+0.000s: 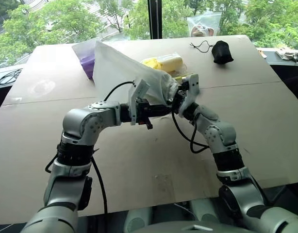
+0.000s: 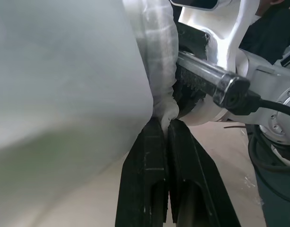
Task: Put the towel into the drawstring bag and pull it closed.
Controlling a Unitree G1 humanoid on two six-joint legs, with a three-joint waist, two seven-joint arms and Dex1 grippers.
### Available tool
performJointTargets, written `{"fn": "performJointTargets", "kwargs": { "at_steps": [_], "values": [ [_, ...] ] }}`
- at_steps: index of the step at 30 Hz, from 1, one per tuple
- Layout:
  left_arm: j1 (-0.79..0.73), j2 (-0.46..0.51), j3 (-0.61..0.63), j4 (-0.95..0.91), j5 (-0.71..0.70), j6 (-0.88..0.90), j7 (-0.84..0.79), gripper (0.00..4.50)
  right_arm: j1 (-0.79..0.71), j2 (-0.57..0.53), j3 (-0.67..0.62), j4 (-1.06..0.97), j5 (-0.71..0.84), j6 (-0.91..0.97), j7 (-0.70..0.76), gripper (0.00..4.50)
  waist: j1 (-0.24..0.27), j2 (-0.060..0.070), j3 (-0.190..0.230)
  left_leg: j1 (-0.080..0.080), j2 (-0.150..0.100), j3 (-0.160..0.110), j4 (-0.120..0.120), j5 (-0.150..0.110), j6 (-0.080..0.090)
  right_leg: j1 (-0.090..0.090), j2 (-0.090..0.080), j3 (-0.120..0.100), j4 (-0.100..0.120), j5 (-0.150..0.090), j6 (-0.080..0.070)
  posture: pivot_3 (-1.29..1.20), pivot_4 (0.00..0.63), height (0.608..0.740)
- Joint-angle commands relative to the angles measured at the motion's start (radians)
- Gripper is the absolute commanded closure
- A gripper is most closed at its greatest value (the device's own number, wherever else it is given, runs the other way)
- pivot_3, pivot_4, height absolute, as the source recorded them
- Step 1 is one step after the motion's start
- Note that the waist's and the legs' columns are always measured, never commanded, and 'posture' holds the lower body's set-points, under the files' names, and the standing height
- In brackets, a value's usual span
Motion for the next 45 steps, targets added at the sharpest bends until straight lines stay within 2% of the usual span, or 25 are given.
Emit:
{"fn": "performJointTargets", "kwargs": {
  "at_steps": [1,5,9,13,16,19,20,24,29,33,36,40,43,45],
  "values": [
    [-0.046,-0.007,0.065,-0.029,-0.043,-0.003,0.009,4.50,0.014,0.002,0.046,-0.013,-0.018,-0.013,0.049,4.45,-0.001,0.000,0.000,0.000,0.000,0.000,0.000,0.000,0.000,0.000,0.000,0.001,0.000,0.000,0.000,0.00,0.150,0.740],
    [-0.044,0.000,0.126,-0.058,-0.121,0.057,0.008,4.50,0.014,0.059,-0.119,-0.015,0.156,0.130,-0.013,4.45,-0.001,0.000,0.000,0.000,0.001,0.000,0.000,0.000,0.000,0.000,0.000,0.000,0.001,0.000,0.000,0.00,0.150,0.740],
    [-0.049,-0.011,0.146,-0.061,-0.136,0.062,0.039,4.50,0.017,0.060,-0.146,-0.025,0.158,0.155,-0.042,4.45,0.005,0.000,0.000,0.000,0.001,0.000,0.000,0.000,0.000,0.000,0.000,0.000,0.001,0.000,0.000,0.00,0.150,0.740],
    [-0.062,-0.064,0.172,-0.053,-0.161,0.065,0.103,4.50,0.025,0.089,-0.193,-0.034,0.203,0.198,-0.091,4.45,0.006,0.000,0.000,0.000,-0.001,0.000,0.000,0.000,0.000,0.000,-0.001,0.000,0.000,0.000,0.000,0.00,0.150,0.740],
    [-0.052,-0.107,0.183,-0.066,-0.179,0.083,0.160,4.50,0.047,0.054,-0.160,-0.080,0.172,0.204,-0.076,4.45,0.006,0.000,0.000,0.000,0.000,0.000,0.000,0.000,0.000,0.000,-0.001,0.000,0.000,0.000,0.000,0.00,0.150,0.740],
    [-0.019,-0.147,0.177,-0.082,-0.180,0.110,0.233,4.50,0.086,-0.038,-0.037,-0.165,0.062,0.168,-0.034,4.45,0.005,0.000,0.000,0.000,-0.001,0.000,0.000,0.000,0.000,0.000,-0.001,0.000,0.001,0.000,0.000,0.00,0.150,0.740],
    [-0.005,-0.157,0.180,-0.090,-0.189,0.121,0.249,4.50,0.094,-0.045,-0.032,-0.192,0.066,0.175,-0.036,4.45,0.004,0.000,0.000,0.000,-0.001,0.000,0.000,0.000,0.000,0.000,-0.001,0.000,0.001,0.000,0.000,0.00,0.150,0.740],
    [0.068,-0.146,0.184,-0.149,-0.226,0.155,0.260,4.50,0.086,0.046,-0.211,-0.242,0.284,0.284,-0.139,4.45,-0.003,0.000,0.000,0.000,0.000,0.001,0.000,0.000,0.000,-0.001,0.000,0.002,0.002,0.000,0.000,0.00,0.150,0.740],
    [0.134,-0.100,0.119,-0.212,-0.216,0.145,0.219,4.50,0.060,0.097,-0.294,-0.205,0.403,0.343,-0.186,4.45,0.002,0.000,0.000,0.001,0.001,0.000,0.000,0.000,0.000,0.000,0.000,0.001,0.002,0.000,-0.001,0.00,0.150,0.740],
    [0.112,-0.082,0.096,-0.215,-0.212,0.118,0.188,4.50,0.034,0.107,-0.345,-0.229,0.510,0.405,-0.228,4.45,0.003,0.000,0.000,0.000,-0.001,0.001,0.001,0.000,0.000,0.000,0.000,0.001,0.002,0.000,0.000,0.00,0.150,0.740],
    [0.055,-0.062,0.097,-0.192,-0.235,0.125,0.152,4.50,0.052,0.044,-0.369,-0.302,0.602,0.522,-0.280,4.45,0.006,0.000,0.000,0.000,0.000,0.000,0.001,0.000,0.000,0.000,0.000,0.000,0.002,0.000,0.000,0.00,0.150,0.740],
    [-0.044,-0.022,0.126,-0.114,-0.284,0.180,0.104,4.50,0.125,-0.131,-0.361,-0.485,0.783,0.769,-0.375,4.45,0.012,0.000,0.000,-0.001,-0.001,-0.001,0.002,0.000,0.000,0.000,-0.001,-0.001,0.002,0.000,0.000,0.00,0.150,0.740],
    [-0.061,-0.004,0.118,-0.058,-0.290,0.214,0.094,4.50,0.149,-0.164,-0.362,-0.518,0.888,0.801,-0.472,4.45,-0.002,0.000,0.000,0.000,-0.001,0.000,0.001,0.000,0.000,0.001,0.000,0.000,0.001,0.000,0.000,0.00,0.150,0.740],
    [-0.041,-0.003,0.099,-0.042,-0.270,0.210,0.090,4.50,0.158,-0.161,-0.340,-0.508,0.877,0.792,-0.504,4.45,-0.007,0.001,0.000,0.002,-0.001,0.002,0.001,0.000,0.000,0.001,0.001,0.002,0.001,0.000,0.000,0.00,0.150,0.740]
  ]
}}
